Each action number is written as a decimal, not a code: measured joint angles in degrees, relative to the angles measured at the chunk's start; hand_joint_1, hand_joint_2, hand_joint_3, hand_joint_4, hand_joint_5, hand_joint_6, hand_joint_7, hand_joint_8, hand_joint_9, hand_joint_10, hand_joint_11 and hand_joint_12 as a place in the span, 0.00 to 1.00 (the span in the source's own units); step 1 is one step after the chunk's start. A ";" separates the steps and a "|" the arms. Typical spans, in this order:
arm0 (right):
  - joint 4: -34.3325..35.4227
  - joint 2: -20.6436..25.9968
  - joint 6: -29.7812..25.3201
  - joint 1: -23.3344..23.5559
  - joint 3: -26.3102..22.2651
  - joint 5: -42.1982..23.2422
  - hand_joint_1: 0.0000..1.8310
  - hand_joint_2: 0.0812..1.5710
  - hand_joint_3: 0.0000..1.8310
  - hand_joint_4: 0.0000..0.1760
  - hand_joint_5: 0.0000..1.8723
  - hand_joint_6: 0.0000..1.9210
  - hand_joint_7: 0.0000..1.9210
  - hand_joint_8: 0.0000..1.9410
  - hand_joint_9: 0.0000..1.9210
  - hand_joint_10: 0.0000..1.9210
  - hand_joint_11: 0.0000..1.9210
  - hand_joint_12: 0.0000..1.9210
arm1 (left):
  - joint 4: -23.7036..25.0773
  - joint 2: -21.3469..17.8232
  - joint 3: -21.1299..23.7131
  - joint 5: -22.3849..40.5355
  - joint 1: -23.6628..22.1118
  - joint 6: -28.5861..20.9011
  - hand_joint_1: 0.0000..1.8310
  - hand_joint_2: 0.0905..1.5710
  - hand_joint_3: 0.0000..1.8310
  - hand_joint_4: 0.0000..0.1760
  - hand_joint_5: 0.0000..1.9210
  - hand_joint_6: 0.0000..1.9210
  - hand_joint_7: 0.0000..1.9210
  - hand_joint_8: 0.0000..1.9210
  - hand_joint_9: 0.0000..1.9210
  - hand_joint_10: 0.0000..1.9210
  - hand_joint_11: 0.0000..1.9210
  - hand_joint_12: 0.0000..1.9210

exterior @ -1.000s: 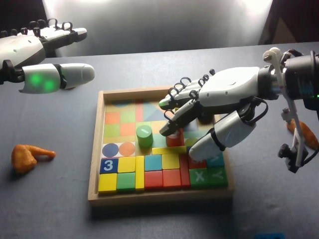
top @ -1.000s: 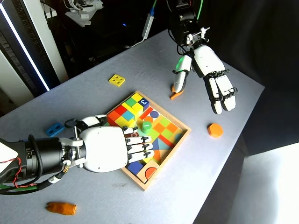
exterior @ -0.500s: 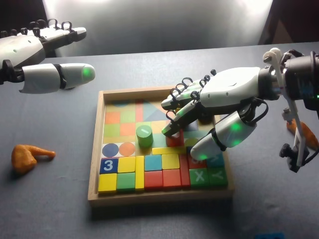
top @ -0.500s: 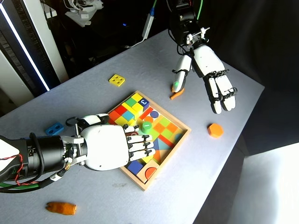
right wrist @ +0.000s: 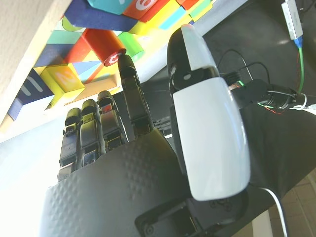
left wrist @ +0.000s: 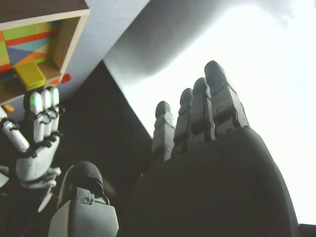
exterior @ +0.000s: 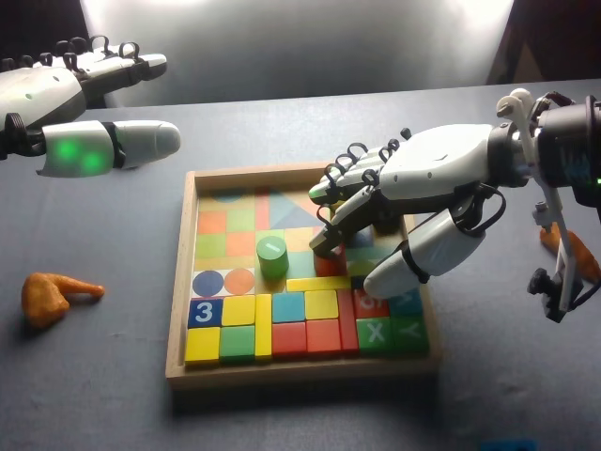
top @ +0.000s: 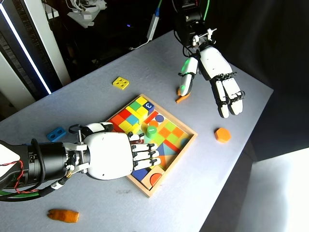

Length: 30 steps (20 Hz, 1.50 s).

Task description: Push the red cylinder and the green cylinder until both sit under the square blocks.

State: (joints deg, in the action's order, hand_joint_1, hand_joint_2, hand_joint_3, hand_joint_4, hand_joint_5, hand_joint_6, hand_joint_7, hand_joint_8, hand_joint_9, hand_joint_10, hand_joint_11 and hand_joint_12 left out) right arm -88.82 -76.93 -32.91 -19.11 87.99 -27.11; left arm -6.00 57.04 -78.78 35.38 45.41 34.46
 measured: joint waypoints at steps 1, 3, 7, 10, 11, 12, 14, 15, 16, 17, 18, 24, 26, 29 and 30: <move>-0.28 0.07 -0.39 0.00 0.00 -0.07 0.15 0.69 0.00 1.00 0.25 0.00 0.00 0.00 0.00 0.00 0.00 0.00 | 0.00 0.00 -0.02 0.00 0.00 0.00 0.01 0.66 0.00 0.74 0.06 0.00 0.01 0.00 0.00 0.00 0.00 0.13; -0.63 0.33 -1.18 0.00 0.00 -0.13 0.16 0.69 0.00 1.00 0.25 0.01 0.00 0.00 0.00 0.00 0.00 0.00 | 0.00 0.00 0.00 0.00 0.00 0.00 0.00 0.65 0.00 0.74 0.06 0.00 0.02 0.00 0.00 0.00 0.00 0.15; -0.98 0.79 -1.86 0.00 0.00 -0.72 0.16 0.69 0.00 1.00 0.26 0.00 0.00 0.00 0.00 0.00 0.00 0.00 | 0.00 0.00 0.00 0.00 0.00 0.00 0.00 0.66 0.00 0.74 0.06 0.00 0.01 0.00 0.00 0.00 0.00 0.14; -1.40 1.14 -2.29 0.00 0.00 -1.16 0.16 0.69 0.00 1.00 0.27 0.00 0.00 0.00 0.00 0.00 0.00 0.00 | 0.00 0.00 0.00 0.00 0.04 0.00 0.00 0.66 0.00 0.72 0.06 0.00 0.01 0.00 0.00 0.00 0.00 0.14; -1.44 1.22 -2.32 0.00 0.00 -1.25 0.16 0.69 0.00 1.00 0.27 0.00 0.00 0.00 0.00 0.00 0.00 0.00 | 0.00 0.00 0.00 0.04 0.13 -0.02 0.01 0.66 0.00 0.70 0.06 0.00 0.01 0.00 0.00 0.00 0.00 0.14; -1.46 1.40 -2.43 0.00 -0.04 -1.36 0.15 0.70 0.00 1.00 0.27 0.00 0.00 0.00 0.00 0.00 0.00 0.00 | 0.00 0.00 0.04 0.00 0.22 -0.02 0.01 0.66 0.00 0.70 0.06 0.00 0.01 0.00 0.00 0.00 0.00 0.14; -1.86 1.66 -2.93 0.00 -0.20 -1.46 0.14 0.69 0.00 1.00 0.27 0.00 0.00 0.00 0.00 0.00 0.00 0.00 | 0.00 0.00 0.04 -0.04 0.24 0.00 0.00 0.67 0.00 0.85 0.05 0.00 0.01 0.00 0.00 0.00 0.00 0.18; -1.92 1.92 -2.97 0.00 -0.44 -1.38 0.13 0.70 0.00 1.00 0.27 0.00 0.00 0.00 0.00 0.00 0.00 0.00 | -0.02 -0.02 0.04 -0.02 0.24 -0.02 0.00 0.66 0.00 0.96 0.05 0.00 0.01 0.00 0.00 0.00 0.00 0.21; -2.12 2.10 -3.02 0.00 -0.61 -1.44 0.13 0.70 0.00 1.00 0.27 0.00 0.00 0.00 0.00 0.00 0.00 0.00 | 0.00 -0.04 0.04 0.00 0.24 0.00 0.00 0.66 0.00 0.99 0.05 0.00 0.00 0.00 0.00 0.00 0.00 0.25; -2.27 2.25 -3.06 0.00 -0.72 -1.51 0.12 0.70 0.00 1.00 0.26 0.00 0.00 0.00 0.00 0.00 0.00 0.00 | 0.00 -0.04 0.04 -0.02 0.24 -0.02 0.00 0.66 0.00 0.99 0.05 0.00 0.01 0.00 0.00 0.00 0.00 0.21; -2.32 2.34 -3.08 0.00 -0.72 -1.57 0.12 0.70 0.00 1.00 0.26 0.00 0.00 0.00 0.00 0.00 0.00 0.00 | 0.00 -0.04 0.07 -0.02 0.24 0.00 0.00 0.66 0.00 0.99 0.05 0.00 0.01 0.00 0.00 0.00 0.00 0.21; -2.95 3.06 -4.02 0.00 -0.98 -1.75 0.13 0.70 0.00 0.99 0.29 0.01 0.00 0.00 0.00 0.00 0.00 0.00 | -0.07 -0.07 0.17 -0.13 0.48 -0.02 0.00 0.63 0.00 0.99 0.06 0.00 0.01 0.00 0.00 0.00 0.00 0.29; -3.17 3.34 -4.37 0.00 -1.11 -1.79 0.13 0.70 0.00 1.00 0.29 0.01 0.00 0.00 0.00 0.00 0.00 0.00 | -0.04 -0.07 0.17 -0.11 0.55 0.00 0.00 0.65 0.00 0.84 0.06 0.00 0.01 0.00 0.00 0.00 0.00 0.25; -3.52 3.76 -4.46 0.00 -1.46 -1.79 0.13 0.70 0.00 1.00 0.29 0.00 0.00 0.00 0.00 0.00 0.00 0.00 | -0.07 -0.11 0.17 -0.11 0.61 0.00 0.00 0.63 0.00 0.93 0.05 0.00 0.00 0.00 0.00 0.00 0.00 0.30; -3.63 3.89 -4.61 0.00 -1.55 -1.90 0.13 0.70 0.00 1.00 0.29 0.00 0.00 0.00 0.00 0.00 0.00 0.00 | -0.15 -0.15 0.17 -0.09 0.61 0.00 0.00 0.64 0.00 0.86 0.05 0.00 0.00 0.00 0.00 0.00 0.00 0.29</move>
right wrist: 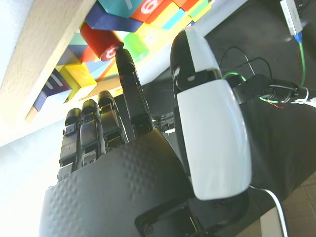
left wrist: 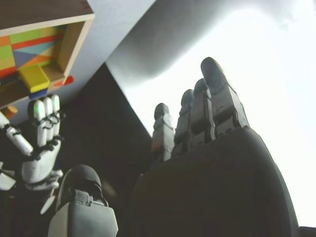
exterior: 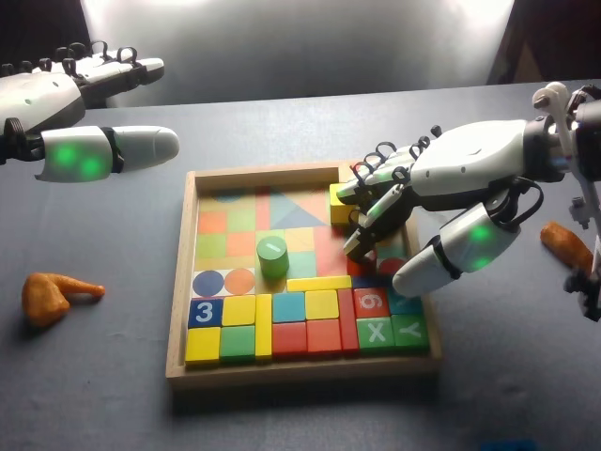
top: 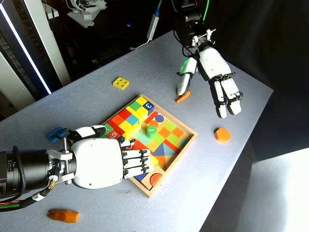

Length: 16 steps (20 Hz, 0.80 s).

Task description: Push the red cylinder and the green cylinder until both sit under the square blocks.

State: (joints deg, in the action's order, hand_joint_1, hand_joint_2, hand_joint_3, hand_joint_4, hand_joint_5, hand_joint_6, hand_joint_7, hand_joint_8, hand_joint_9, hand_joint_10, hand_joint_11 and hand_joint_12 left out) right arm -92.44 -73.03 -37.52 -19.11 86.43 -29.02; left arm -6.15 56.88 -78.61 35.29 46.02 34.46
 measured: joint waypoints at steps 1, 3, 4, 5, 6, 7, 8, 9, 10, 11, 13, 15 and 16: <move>-0.26 0.11 -0.17 0.00 -0.04 -0.02 0.13 0.70 0.00 1.00 0.29 0.00 0.00 0.00 0.00 0.00 0.00 0.00 | -0.04 0.00 0.00 0.04 0.00 0.00 0.00 0.64 0.00 0.86 0.05 0.00 0.00 0.00 0.00 0.00 0.00 0.29; -0.85 0.57 -1.09 0.00 -0.28 -0.11 0.15 0.69 0.00 1.00 0.30 0.01 0.00 0.00 0.00 0.00 0.00 0.00 | -0.17 -0.02 0.04 0.22 0.31 -0.02 0.02 0.62 0.00 0.99 0.05 0.00 0.00 0.00 0.00 0.00 0.00 0.25; -1.01 0.70 -1.29 0.00 -0.28 -0.11 0.15 0.70 0.00 1.00 0.30 0.00 0.00 0.00 0.00 0.00 0.00 0.00 | -0.17 -0.02 0.07 0.11 0.37 -0.02 0.00 0.64 0.01 0.76 0.06 0.00 0.00 0.00 0.00 0.00 0.00 0.25; -1.14 0.94 -1.31 0.00 -0.50 -0.07 0.14 0.70 0.00 1.00 0.31 0.00 0.00 0.00 0.00 0.00 0.00 0.00 | -0.15 -0.02 0.11 -0.07 0.42 -0.02 0.00 0.64 0.00 0.89 0.05 0.00 0.00 0.00 0.00 0.00 0.00 0.22; -1.27 1.33 -1.31 0.00 -0.72 -0.11 0.14 0.70 0.00 1.00 0.31 0.00 0.00 0.00 0.00 0.00 0.00 0.00 | -0.20 -0.02 0.11 -0.07 0.42 -0.02 0.00 0.65 0.00 0.79 0.06 0.00 0.00 0.00 0.00 0.00 0.00 0.20; -1.29 1.64 -1.36 0.00 -0.96 -0.15 0.15 0.70 0.00 1.00 0.31 0.00 0.00 0.00 0.00 0.00 0.00 0.00 | -0.35 -0.02 0.11 -0.02 0.42 -0.02 0.00 0.65 0.00 0.79 0.05 0.00 0.00 0.00 0.00 0.00 0.00 0.19; -1.60 2.01 -1.53 0.00 -1.11 -0.15 0.13 0.70 0.00 1.00 0.31 0.00 0.00 0.00 0.00 0.00 0.00 0.00 | -0.31 -0.02 0.11 -0.02 0.42 -0.02 0.00 0.65 0.00 0.82 0.05 0.00 0.00 0.00 0.00 0.00 0.00 0.20; -1.70 2.16 -1.70 0.00 -1.11 -0.22 0.14 0.70 0.00 0.97 0.31 0.00 0.00 0.00 0.00 0.00 0.00 0.00 | -0.31 -0.02 0.11 -0.04 0.42 -0.02 0.00 0.66 0.00 0.77 0.05 0.00 0.00 0.00 0.00 0.00 0.00 0.20; -1.81 2.27 -1.84 0.00 -1.11 -0.20 0.14 0.70 0.00 0.94 0.32 0.00 0.00 0.00 0.00 0.00 0.00 0.00 | -0.33 -0.02 0.11 -0.02 0.42 0.00 0.01 0.66 0.00 0.87 0.06 0.00 0.00 0.00 0.00 0.00 0.00 0.19; -2.10 2.43 -2.19 0.00 -1.20 -0.20 0.14 0.70 0.00 0.92 0.32 0.00 0.00 0.00 0.00 0.00 0.00 0.00 | -0.33 -0.02 0.11 0.00 0.44 -0.02 0.00 0.66 0.00 0.95 0.06 0.00 0.00 0.00 0.00 0.00 0.00 0.21; -2.67 2.64 -2.91 0.02 -1.38 -0.22 0.15 0.70 0.00 0.89 0.32 0.01 0.00 0.00 0.00 0.00 0.00 0.00 | -0.33 -0.02 0.11 0.00 0.59 -0.02 0.01 0.66 0.00 0.95 0.06 0.00 0.00 0.00 0.00 0.00 0.00 0.18; -3.39 3.08 -3.28 0.20 -2.03 -0.15 0.14 0.70 0.00 0.91 0.32 0.00 0.00 0.00 0.00 0.00 0.00 0.00 | -0.35 -0.02 0.11 -0.07 0.59 0.00 0.00 0.67 0.00 0.62 0.05 0.00 0.00 0.00 0.00 0.00 0.00 0.18; -3.52 3.17 -3.28 0.20 -2.05 -0.28 0.14 0.70 0.00 0.91 0.32 0.00 0.00 0.00 0.00 0.00 0.00 0.00 | -0.35 -0.02 0.11 -0.04 0.59 0.00 0.00 0.67 0.00 0.62 0.05 0.00 0.00 0.00 0.00 0.00 0.00 0.18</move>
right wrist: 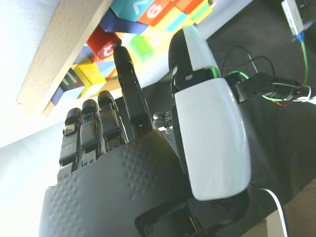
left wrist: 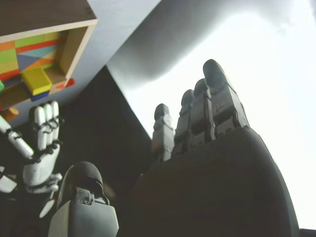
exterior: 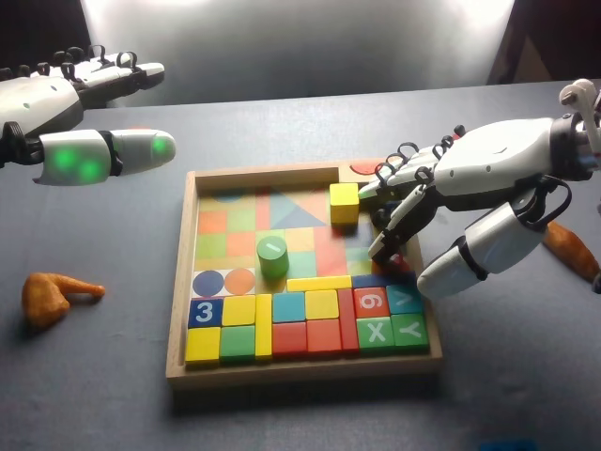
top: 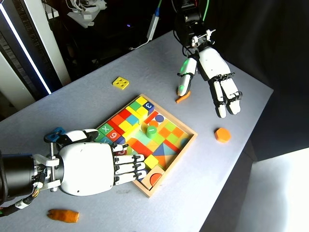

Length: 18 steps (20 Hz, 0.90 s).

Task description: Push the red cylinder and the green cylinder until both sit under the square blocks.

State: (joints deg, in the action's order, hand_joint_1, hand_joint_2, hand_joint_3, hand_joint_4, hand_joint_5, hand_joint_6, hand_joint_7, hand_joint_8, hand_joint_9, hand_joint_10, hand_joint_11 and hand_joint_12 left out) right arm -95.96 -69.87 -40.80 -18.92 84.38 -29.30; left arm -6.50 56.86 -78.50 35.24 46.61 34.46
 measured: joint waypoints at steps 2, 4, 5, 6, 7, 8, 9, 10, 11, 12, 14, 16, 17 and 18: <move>-0.22 0.26 -0.42 0.00 -0.13 -0.17 0.14 0.70 0.00 0.94 0.32 0.00 0.00 0.00 0.00 0.00 0.00 0.00 | 0.00 0.00 0.00 0.02 0.00 -0.02 0.00 0.67 0.00 0.70 0.05 0.00 0.00 0.00 0.00 0.00 0.00 0.24; -1.44 0.66 -1.25 0.22 -0.39 -0.17 0.15 0.70 0.00 0.95 0.32 0.00 0.00 0.00 0.00 0.00 0.00 0.00 | 0.02 -0.11 0.00 0.02 0.00 0.00 0.01 0.67 0.00 0.67 0.05 0.00 0.00 0.00 0.00 0.00 0.00 0.20; -1.66 0.81 -1.46 0.22 -0.57 -0.26 0.15 0.70 0.00 0.95 0.33 0.00 0.00 0.00 0.00 0.00 0.00 0.00 | -0.02 -0.13 0.00 0.02 0.00 -0.02 0.00 0.67 0.00 0.70 0.05 0.00 0.00 0.00 0.00 0.00 0.00 0.22; -1.77 0.87 -1.64 0.22 -0.61 -0.26 0.15 0.70 0.00 0.95 0.32 0.00 0.00 0.00 0.00 0.00 0.00 0.00 | -0.04 -0.20 0.00 0.09 0.00 -0.02 0.01 0.65 0.00 0.77 0.05 0.00 0.00 0.00 0.00 0.00 0.00 0.22; -1.86 1.01 -1.64 0.22 -0.72 -0.20 0.15 0.70 0.00 0.95 0.32 0.00 0.00 0.00 0.00 0.00 0.00 0.00 | -0.04 -0.24 0.00 0.07 0.00 -0.02 0.01 0.65 0.00 0.77 0.05 0.00 0.00 0.00 0.00 0.00 0.00 0.22; -2.01 1.14 -1.73 0.22 -0.74 -0.33 0.14 0.70 0.00 0.99 0.32 0.00 0.00 0.00 0.00 0.00 0.00 0.00 | -0.04 -0.24 0.00 0.15 0.04 -0.02 0.00 0.67 0.00 0.57 0.05 0.00 0.00 0.00 0.00 0.00 0.00 0.22; -2.08 1.20 -1.88 0.22 -0.83 -0.28 0.15 0.70 0.00 0.98 0.33 0.00 0.00 0.00 0.00 0.00 0.00 0.00 | -0.04 -0.24 0.00 0.09 0.04 -0.02 0.00 0.67 0.00 0.56 0.05 0.00 0.00 0.00 0.00 0.00 0.00 0.20; -2.23 1.20 -1.97 0.22 -0.85 -0.33 0.13 0.70 0.00 1.00 0.32 0.00 0.00 0.00 0.00 0.00 0.00 0.00 | -0.02 -0.24 0.00 0.09 0.04 -0.02 0.00 0.67 0.00 0.60 0.05 0.00 0.00 0.00 0.00 0.00 0.00 0.18; -2.32 1.20 -2.10 0.22 -0.85 -0.33 0.14 0.70 0.00 1.00 0.32 0.00 0.00 0.00 0.00 0.00 0.00 0.00 | -0.04 -0.24 0.00 0.11 0.04 -0.02 0.00 0.67 0.00 0.71 0.05 0.00 0.00 0.00 0.00 0.00 0.00 0.18; -2.45 1.22 -2.29 0.22 -0.87 -0.33 0.15 0.70 0.00 1.00 0.32 0.00 0.00 0.00 0.00 0.00 0.00 0.00 | -0.04 -0.24 0.00 0.11 0.04 -0.02 0.00 0.68 0.00 0.64 0.05 0.00 0.00 0.00 0.00 0.00 0.00 0.18; -2.71 1.44 -2.64 0.22 -1.16 -0.35 0.13 0.71 0.00 1.00 0.32 0.00 0.00 0.00 0.00 0.00 0.00 0.00 | -0.04 -0.24 0.00 0.09 0.04 0.00 0.01 0.66 0.00 0.80 0.05 0.00 0.00 0.00 0.00 0.00 0.00 0.20; -2.91 1.66 -2.75 0.22 -1.29 -0.39 0.13 0.71 0.00 1.00 0.32 0.00 0.00 0.00 0.00 0.00 0.00 0.00 | -0.07 -0.24 0.00 0.11 0.07 -0.02 0.00 0.66 0.00 0.86 0.04 0.00 0.00 0.00 0.00 0.00 0.00 0.21; -3.13 1.77 -2.91 0.22 -1.40 -0.42 0.13 0.71 0.00 1.00 0.32 0.00 0.00 0.00 0.00 0.00 0.00 0.00 | -0.07 -0.24 0.00 0.09 0.07 0.00 0.00 0.66 0.00 0.86 0.04 0.00 0.00 0.00 0.00 0.00 0.00 0.21; -3.26 1.97 -2.99 0.22 -1.57 -0.44 0.13 0.71 0.00 1.00 0.32 0.00 0.00 0.00 0.00 0.00 0.00 0.00 | -0.11 -0.24 0.00 0.15 0.13 -0.02 0.00 0.66 0.00 0.89 0.04 0.00 0.00 0.00 0.00 0.00 0.00 0.21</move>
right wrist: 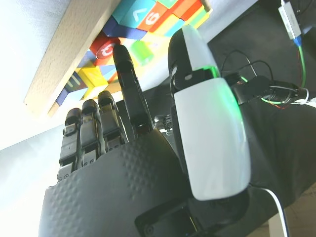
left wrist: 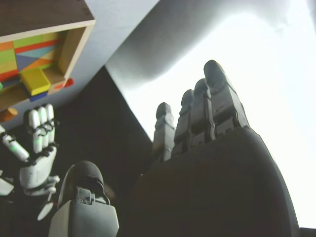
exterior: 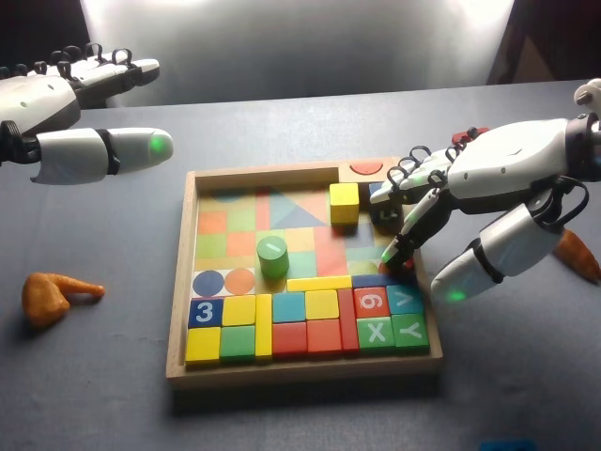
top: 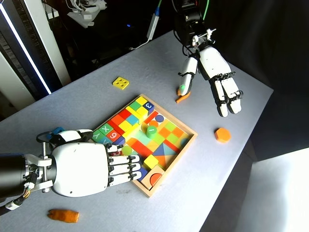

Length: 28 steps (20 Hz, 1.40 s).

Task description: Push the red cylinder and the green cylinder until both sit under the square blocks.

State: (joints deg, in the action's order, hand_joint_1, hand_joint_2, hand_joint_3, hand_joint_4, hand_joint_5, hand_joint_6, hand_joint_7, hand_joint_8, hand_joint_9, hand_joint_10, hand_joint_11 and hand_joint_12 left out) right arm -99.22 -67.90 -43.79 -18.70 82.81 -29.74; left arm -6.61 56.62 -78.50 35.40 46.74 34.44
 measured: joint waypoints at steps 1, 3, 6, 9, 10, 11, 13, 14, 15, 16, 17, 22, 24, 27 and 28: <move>-0.09 0.20 -0.02 0.00 -0.11 -0.04 0.13 0.71 0.00 1.00 0.32 0.00 0.00 0.00 0.00 0.00 0.00 0.00 | 0.00 0.00 0.00 -0.04 0.00 0.00 0.00 0.66 0.00 0.89 0.04 0.00 0.00 0.00 0.00 0.00 0.00 0.21; -0.33 0.44 -0.17 -0.02 -0.24 -0.15 0.12 0.71 0.00 1.00 0.31 0.00 0.00 0.00 0.00 0.00 0.00 0.00 | -0.09 0.00 0.00 0.07 0.22 0.00 0.00 0.66 0.00 0.80 0.04 0.00 0.00 0.00 0.00 0.00 0.00 0.21; -0.46 0.68 -0.33 -0.04 -0.59 -0.07 0.15 0.71 0.00 1.00 0.33 0.00 0.00 0.00 0.00 0.00 0.00 0.00 | -0.11 0.00 0.00 -0.07 0.22 0.02 0.02 0.69 0.00 0.80 0.05 0.00 0.00 0.00 0.00 0.00 0.00 0.19; -0.50 0.92 -0.37 -0.07 -0.79 -0.09 0.14 0.71 0.00 1.00 0.33 0.00 0.00 0.00 0.00 0.00 0.00 0.00 | -0.15 0.00 0.00 -0.09 0.22 0.02 0.01 0.67 0.00 0.86 0.05 0.00 0.00 0.00 0.00 0.00 0.00 0.18; -0.52 1.07 -0.37 -0.07 -0.83 -0.11 0.14 0.71 0.00 1.00 0.33 0.00 0.00 0.00 0.00 0.00 0.00 0.00 | -0.28 0.00 0.00 -0.07 0.24 0.00 0.01 0.67 0.00 0.91 0.05 0.00 0.00 0.00 0.00 0.00 0.00 0.19; -0.52 1.16 -0.37 -0.07 -0.94 -0.09 0.13 0.71 0.00 1.00 0.32 0.00 0.00 0.00 0.00 0.00 0.00 0.00 | -0.26 0.00 0.00 0.04 0.33 0.00 0.01 0.67 0.00 0.82 0.05 0.00 0.00 0.00 0.00 0.00 0.00 0.19; -0.52 1.16 -0.37 -0.07 -0.94 -0.09 0.13 0.71 0.00 1.00 0.33 0.00 0.00 0.00 0.00 0.00 0.00 0.00 | -0.26 0.00 0.00 -0.07 0.35 0.02 0.01 0.67 0.00 0.95 0.05 0.00 0.00 0.00 0.00 0.00 0.00 0.20; -0.55 1.16 -0.37 -0.07 -0.94 -0.09 0.15 0.71 0.00 1.00 0.33 0.01 0.00 0.00 0.00 0.00 0.00 0.00 | -0.31 0.00 0.00 -0.02 0.33 0.00 0.01 0.67 0.00 0.87 0.05 0.00 0.00 0.00 0.00 0.00 0.00 0.21; -0.52 1.16 -0.37 -0.07 -0.94 -0.09 0.14 0.71 0.00 1.00 0.33 0.00 0.00 0.00 0.00 0.00 0.00 0.00 | -0.33 0.00 0.00 -0.02 0.35 0.00 0.02 0.67 0.00 0.89 0.05 0.00 0.00 0.00 0.00 0.00 0.00 0.19; -0.52 1.16 -0.37 -0.04 -0.94 -0.09 0.14 0.71 0.00 1.00 0.32 0.00 0.00 0.00 0.00 0.00 0.00 0.00 | -0.33 0.00 0.00 -0.04 0.35 0.00 0.01 0.68 0.00 0.82 0.05 0.00 0.00 0.00 0.00 0.00 0.00 0.17; -0.52 1.16 -0.37 -0.04 -0.94 -0.09 0.13 0.71 0.00 1.00 0.32 0.00 0.00 0.00 0.00 0.00 0.00 0.00 | -0.33 0.00 0.00 -0.04 0.35 0.00 0.01 0.68 0.00 0.70 0.05 0.00 0.00 0.00 0.00 0.00 0.00 0.14; -1.18 1.16 -0.11 0.90 -0.94 -0.04 0.13 0.70 0.00 1.00 0.32 0.00 0.00 0.00 0.00 0.00 0.01 0.00 | -0.33 0.00 0.00 -0.02 0.35 0.00 0.00 0.67 0.00 0.70 0.05 0.00 0.00 0.00 0.00 0.00 0.00 0.16; -1.29 1.16 0.13 1.44 -0.94 0.11 0.15 0.70 0.00 0.97 0.33 0.01 0.00 0.00 0.00 0.00 0.00 0.00 | -0.35 0.00 0.00 -0.04 0.35 0.02 0.00 0.65 0.00 0.81 0.04 0.00 0.00 0.00 0.00 0.00 0.00 0.16; -1.07 1.16 0.79 2.47 -1.05 0.20 0.19 0.69 0.00 0.83 0.34 0.01 0.00 0.00 0.00 0.00 0.00 0.00 | -0.35 0.00 0.00 -0.04 0.35 0.02 0.01 0.67 0.00 0.91 0.05 0.00 0.00 0.00 0.00 0.00 0.00 0.17; -0.13 1.16 1.53 2.75 -1.05 0.33 0.17 0.69 0.00 0.92 0.33 0.00 0.00 0.00 0.00 0.00 0.00 0.00 | -0.35 0.00 0.00 -0.04 0.35 0.02 0.00 0.67 0.00 0.81 0.05 0.00 0.00 0.00 0.00 0.00 0.00 0.18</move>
State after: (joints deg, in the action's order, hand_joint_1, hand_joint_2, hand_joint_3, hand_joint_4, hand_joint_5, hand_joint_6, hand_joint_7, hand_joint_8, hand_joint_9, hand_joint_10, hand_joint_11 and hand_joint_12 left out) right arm -99.35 -66.74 -42.26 -15.94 81.76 -29.41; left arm -6.96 56.62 -78.50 35.35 47.09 34.46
